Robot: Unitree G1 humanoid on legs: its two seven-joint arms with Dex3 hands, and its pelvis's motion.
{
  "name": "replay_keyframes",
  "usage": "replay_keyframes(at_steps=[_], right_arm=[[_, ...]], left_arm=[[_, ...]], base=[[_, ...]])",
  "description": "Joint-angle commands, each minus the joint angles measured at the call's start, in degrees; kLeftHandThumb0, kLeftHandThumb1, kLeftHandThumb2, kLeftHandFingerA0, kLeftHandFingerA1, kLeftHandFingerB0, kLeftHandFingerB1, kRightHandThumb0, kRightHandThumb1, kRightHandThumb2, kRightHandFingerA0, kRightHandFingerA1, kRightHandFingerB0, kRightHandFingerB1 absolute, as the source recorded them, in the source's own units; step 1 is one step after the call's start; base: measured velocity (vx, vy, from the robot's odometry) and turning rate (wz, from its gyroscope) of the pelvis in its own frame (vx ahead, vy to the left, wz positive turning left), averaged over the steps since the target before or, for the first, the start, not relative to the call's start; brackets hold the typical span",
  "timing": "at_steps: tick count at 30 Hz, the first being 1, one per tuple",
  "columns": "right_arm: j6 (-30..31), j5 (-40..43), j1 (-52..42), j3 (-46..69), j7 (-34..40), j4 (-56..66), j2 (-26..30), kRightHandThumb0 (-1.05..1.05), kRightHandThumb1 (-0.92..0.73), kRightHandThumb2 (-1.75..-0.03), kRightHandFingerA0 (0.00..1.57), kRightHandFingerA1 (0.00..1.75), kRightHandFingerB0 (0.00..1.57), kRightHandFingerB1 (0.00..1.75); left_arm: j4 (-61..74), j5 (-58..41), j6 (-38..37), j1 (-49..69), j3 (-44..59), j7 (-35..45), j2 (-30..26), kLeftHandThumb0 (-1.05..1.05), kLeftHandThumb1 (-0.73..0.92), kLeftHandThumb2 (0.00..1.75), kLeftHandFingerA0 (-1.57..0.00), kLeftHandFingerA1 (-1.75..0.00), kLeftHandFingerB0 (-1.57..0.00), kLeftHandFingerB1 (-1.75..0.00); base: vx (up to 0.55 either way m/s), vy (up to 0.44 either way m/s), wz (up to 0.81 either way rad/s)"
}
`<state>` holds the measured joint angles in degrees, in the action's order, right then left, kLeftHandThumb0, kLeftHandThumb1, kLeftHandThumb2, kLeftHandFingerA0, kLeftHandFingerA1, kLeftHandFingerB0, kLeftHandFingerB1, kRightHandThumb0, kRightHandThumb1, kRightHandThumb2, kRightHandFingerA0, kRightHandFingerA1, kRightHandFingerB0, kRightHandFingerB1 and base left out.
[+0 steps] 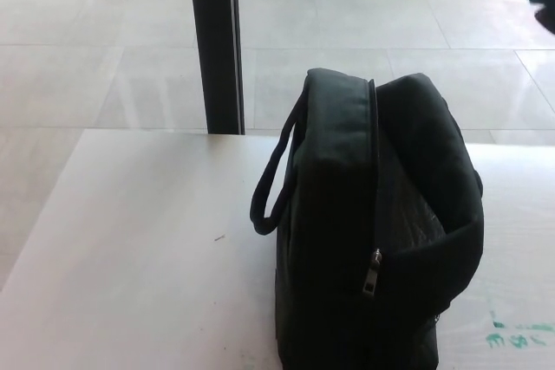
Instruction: The robot uses its right hand to pick up the cube kept on the middle of the desk and put it inside the bag next to it
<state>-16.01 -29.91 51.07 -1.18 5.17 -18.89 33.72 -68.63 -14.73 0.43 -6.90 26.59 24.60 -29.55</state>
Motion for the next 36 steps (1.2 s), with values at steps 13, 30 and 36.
replay_keyframes(at_steps=[13,30,36], right_arm=[[0.8,7.6,-9.5,-3.8,-13.4,18.0,-3.5,-0.16,-0.56,-1.04,0.86,1.75,0.71,1.66],[-1.7,4.2,-19.9,-10.8,-22.1,17.4,0.9,-0.19,-0.54,-0.97,0.86,1.75,0.75,1.5],[-0.4,0.2,-14.9,-14.5,-21.7,13.6,-1.3,-0.23,-0.61,-0.89,0.85,1.75,0.72,1.62]], left_arm=[[-0.1,-0.5,-0.2,0.9,0.4,-1.1,-1.3,-1.05,0.46,0.91,-0.39,-1.55,-0.27,-1.51],[0.3,-0.5,0.1,1.0,0.4,-0.7,-1.1,-1.05,0.51,0.9,-0.36,-1.5,-0.24,-1.48],[0.5,-0.3,-0.1,0.8,0.1,-0.8,-1.2,-1.05,0.51,0.89,-0.35,-1.49,-0.23,-1.46]], base=[[0.0,0.0,0.0],[0.0,0.0,0.0],[0.0,0.0,0.0]])
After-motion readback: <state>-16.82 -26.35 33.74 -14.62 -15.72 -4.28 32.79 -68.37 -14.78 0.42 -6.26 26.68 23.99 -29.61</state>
